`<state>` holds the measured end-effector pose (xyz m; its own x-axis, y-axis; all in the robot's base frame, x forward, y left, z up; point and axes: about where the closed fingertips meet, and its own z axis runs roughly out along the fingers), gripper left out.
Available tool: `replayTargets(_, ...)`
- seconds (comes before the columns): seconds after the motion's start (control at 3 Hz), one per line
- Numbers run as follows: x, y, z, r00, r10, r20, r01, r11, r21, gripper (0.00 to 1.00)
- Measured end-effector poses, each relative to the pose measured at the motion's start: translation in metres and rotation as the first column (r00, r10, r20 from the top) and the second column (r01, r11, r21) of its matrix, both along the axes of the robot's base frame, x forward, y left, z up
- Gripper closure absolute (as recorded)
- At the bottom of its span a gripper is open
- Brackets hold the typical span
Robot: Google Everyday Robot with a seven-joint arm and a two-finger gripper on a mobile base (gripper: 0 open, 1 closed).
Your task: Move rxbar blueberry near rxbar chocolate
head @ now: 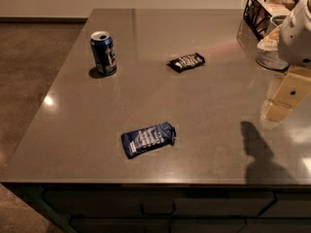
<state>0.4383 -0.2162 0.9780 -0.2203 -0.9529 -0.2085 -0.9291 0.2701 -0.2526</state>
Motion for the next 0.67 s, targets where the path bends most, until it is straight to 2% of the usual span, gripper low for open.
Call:
replayTargets(0.33, 0.000, 0.000, 0.000, 1.0000, 0.000, 0.000, 0.000, 1.000, 0.000, 0.00)
replayTargets(0.67, 0.001, 0.010, -0.005, 0.9997, 0.025, 0.000, -0.025, 1.000, 0.011, 0.00)
